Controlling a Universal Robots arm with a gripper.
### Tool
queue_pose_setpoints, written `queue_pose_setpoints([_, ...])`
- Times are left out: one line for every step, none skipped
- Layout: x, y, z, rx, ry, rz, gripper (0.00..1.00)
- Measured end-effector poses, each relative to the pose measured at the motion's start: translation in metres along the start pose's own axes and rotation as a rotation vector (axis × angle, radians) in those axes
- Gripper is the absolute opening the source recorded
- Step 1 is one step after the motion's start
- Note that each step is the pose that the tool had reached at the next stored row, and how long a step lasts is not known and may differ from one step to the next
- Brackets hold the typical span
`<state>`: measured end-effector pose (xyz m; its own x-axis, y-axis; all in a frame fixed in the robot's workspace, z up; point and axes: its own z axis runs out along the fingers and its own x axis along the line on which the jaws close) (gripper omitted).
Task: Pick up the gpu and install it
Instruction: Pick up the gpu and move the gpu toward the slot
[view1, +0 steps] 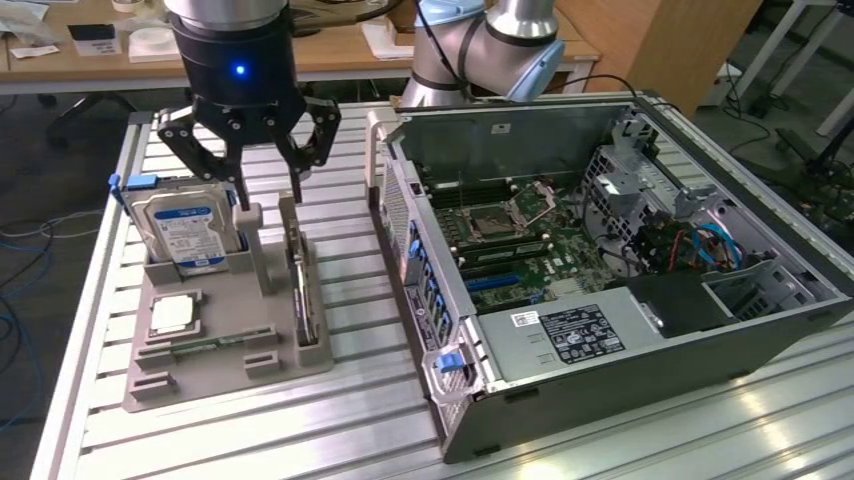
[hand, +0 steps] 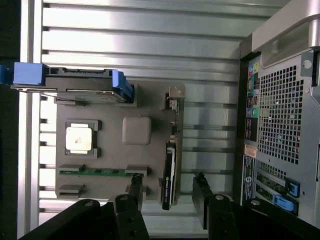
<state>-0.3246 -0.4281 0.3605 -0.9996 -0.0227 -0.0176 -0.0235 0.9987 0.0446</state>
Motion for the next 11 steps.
queue_pose_setpoints([0.000, -0.0007, 0.0010, 0.0000, 0.0002, 0.000, 0.53])
queue_pose_setpoints([0.000, -0.0014, 0.0018, 0.0001, 0.0006, 0.000, 0.53])
queue_pose_setpoints([0.000, -0.0018, 0.0029, 0.0000, 0.0007, 0.000, 0.53])
queue_pose_setpoints([0.000, -0.0019, 0.0038, -0.0001, 0.0008, 0.000, 0.53])
queue_pose_setpoints([0.000, -0.0022, 0.0048, 0.0000, 0.0009, 0.000, 0.55])
queue_pose_setpoints([0.000, -0.0025, 0.0061, -0.0001, 0.0013, 0.000, 0.55])
queue_pose_setpoints([0.000, -0.0030, 0.0077, 0.0000, 0.0022, 0.000, 0.60])
queue_pose_setpoints([0.000, -0.0030, 0.0092, 0.0001, 0.0027, 0.000, 0.60])
queue_pose_setpoints([0.000, -0.0031, 0.0105, 0.0008, 0.0031, 0.000, 0.60])
queue_pose_setpoints([0.000, -0.0031, 0.0113, 0.0045, 0.0034, 0.000, 0.60])
queue_pose_setpoints([0.000, -0.0032, 0.0121, 0.0088, 0.0034, 0.000, 0.60])
